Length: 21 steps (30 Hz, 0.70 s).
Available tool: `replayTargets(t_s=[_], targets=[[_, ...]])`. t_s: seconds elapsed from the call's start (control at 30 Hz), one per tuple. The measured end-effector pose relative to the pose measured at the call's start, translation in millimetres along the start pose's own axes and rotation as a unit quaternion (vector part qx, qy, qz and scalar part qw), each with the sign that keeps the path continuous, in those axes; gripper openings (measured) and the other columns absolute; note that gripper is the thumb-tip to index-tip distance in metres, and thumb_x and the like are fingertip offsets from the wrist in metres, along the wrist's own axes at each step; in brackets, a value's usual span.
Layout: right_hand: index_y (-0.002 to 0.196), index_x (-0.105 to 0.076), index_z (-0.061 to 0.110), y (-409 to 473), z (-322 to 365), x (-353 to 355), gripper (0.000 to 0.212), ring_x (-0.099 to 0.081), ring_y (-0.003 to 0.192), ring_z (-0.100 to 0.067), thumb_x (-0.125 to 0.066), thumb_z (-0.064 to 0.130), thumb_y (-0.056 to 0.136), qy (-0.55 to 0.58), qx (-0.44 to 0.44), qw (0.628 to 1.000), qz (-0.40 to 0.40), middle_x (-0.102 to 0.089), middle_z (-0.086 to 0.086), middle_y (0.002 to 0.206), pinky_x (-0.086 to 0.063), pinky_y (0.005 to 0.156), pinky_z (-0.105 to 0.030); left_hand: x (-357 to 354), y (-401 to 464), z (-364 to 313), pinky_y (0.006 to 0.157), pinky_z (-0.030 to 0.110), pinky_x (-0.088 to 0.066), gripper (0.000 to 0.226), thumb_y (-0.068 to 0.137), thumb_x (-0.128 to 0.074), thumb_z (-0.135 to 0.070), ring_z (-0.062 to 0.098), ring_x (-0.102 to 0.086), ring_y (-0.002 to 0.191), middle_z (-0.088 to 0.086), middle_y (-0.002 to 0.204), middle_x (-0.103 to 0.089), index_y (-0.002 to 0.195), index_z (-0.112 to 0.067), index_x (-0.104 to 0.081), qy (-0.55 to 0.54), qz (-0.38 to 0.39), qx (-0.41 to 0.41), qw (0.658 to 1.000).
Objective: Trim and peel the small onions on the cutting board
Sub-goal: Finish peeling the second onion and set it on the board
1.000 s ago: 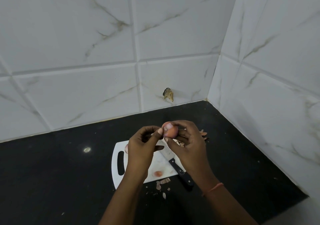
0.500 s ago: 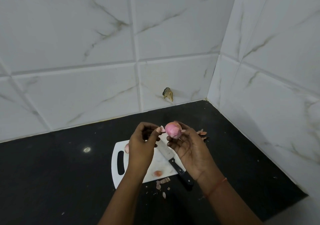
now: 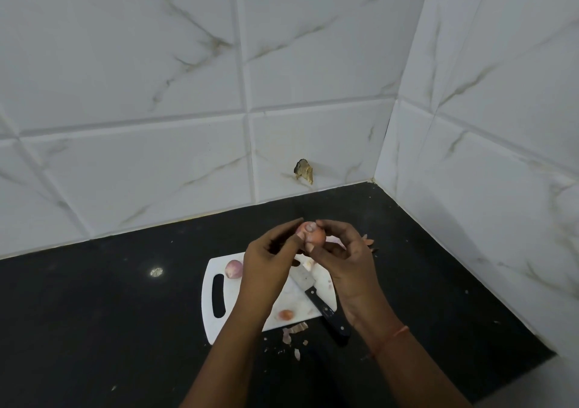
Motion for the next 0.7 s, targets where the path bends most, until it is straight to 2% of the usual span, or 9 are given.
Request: replayTargets(t_s=[0.2, 0.3, 0.4, 0.5, 0.57, 0.7], targets=[[0.107, -0.067, 0.025, -1.3, 0.1, -0.4, 0.036, -0.067, 0.104, -0.015, -0.080, 0.010, 0.077, -0.030, 0.016, 0.999, 0.003, -0.069, 0.005, 0.112, -0.056, 0.088, -0.035, 0.0, -4.0, 1.4, 0.072, 0.020, -0.057, 0.030, 0.094, -0.058, -0.002, 0.013, -0.073, 0.091, -0.004, 0.099, -0.078, 0.112, -0.019, -0.075, -0.075, -0.001, 0.043, 0.996], [0.107, -0.067, 0.026, -1.9, 0.6, 0.2, 0.037, -0.067, 0.104, -0.014, -0.080, 0.010, 0.076, -0.040, 0.020, 0.999, 0.001, -0.069, 0.006, 0.112, -0.056, 0.087, -0.033, -0.1, -4.8, 0.6, 0.071, 0.019, -0.056, 0.032, 0.094, -0.056, 0.001, 0.012, -0.073, 0.089, -0.004, 0.098, -0.078, 0.110, -0.019, -0.075, -0.075, -0.005, 0.042, 0.996], [0.108, -0.067, 0.024, -2.9, 3.1, 0.3, 0.037, -0.067, 0.102, -0.010, -0.079, 0.009, 0.077, -0.027, 0.024, 0.999, 0.002, -0.068, 0.005, 0.112, -0.057, 0.082, -0.025, 2.2, -4.6, 0.1, 0.068, 0.017, -0.055, 0.035, 0.095, -0.053, 0.003, 0.011, -0.073, 0.086, -0.005, 0.096, -0.078, 0.108, -0.020, -0.075, -0.060, -0.008, 0.033, 0.998], [0.109, -0.067, 0.021, -3.8, 5.2, -0.5, 0.036, -0.068, 0.101, -0.009, -0.078, 0.008, 0.077, -0.009, 0.029, 1.000, -0.002, -0.070, 0.005, 0.111, -0.057, 0.079, -0.022, 3.7, -4.4, 0.4, 0.069, 0.019, -0.056, 0.026, 0.097, -0.056, -0.002, 0.013, -0.074, 0.087, -0.003, 0.098, -0.078, 0.110, -0.015, -0.075, -0.058, -0.015, 0.020, 0.998], [0.109, -0.067, 0.018, -4.2, 5.9, 0.5, 0.036, -0.068, 0.101, -0.013, -0.078, 0.008, 0.077, 0.004, 0.031, 0.999, -0.012, -0.070, 0.002, 0.111, -0.058, 0.080, -0.026, 4.1, -5.1, 1.1, 0.071, 0.022, -0.059, 0.017, 0.095, -0.063, -0.011, 0.015, -0.073, 0.089, -0.001, 0.098, -0.077, 0.108, -0.014, -0.074, -0.060, -0.026, 0.013, 0.998], [0.107, -0.067, 0.018, -4.5, 6.1, 1.3, 0.035, -0.069, 0.101, -0.016, -0.078, 0.004, 0.077, 0.002, 0.040, 0.999, -0.013, -0.069, -0.002, 0.112, -0.058, 0.080, -0.028, 3.1, -8.2, 3.6, 0.075, 0.029, -0.061, 0.021, 0.085, -0.075, -0.019, 0.018, -0.074, 0.089, 0.003, 0.095, -0.076, 0.104, -0.011, -0.072, -0.054, -0.024, 0.018, 0.998]])
Point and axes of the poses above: each hand's wrist, its own y-axis towards the middle knuckle, its own x-axis out of the back of the hand, z = x × y, the point moved 5 cm from there along y, towards the middle knuckle
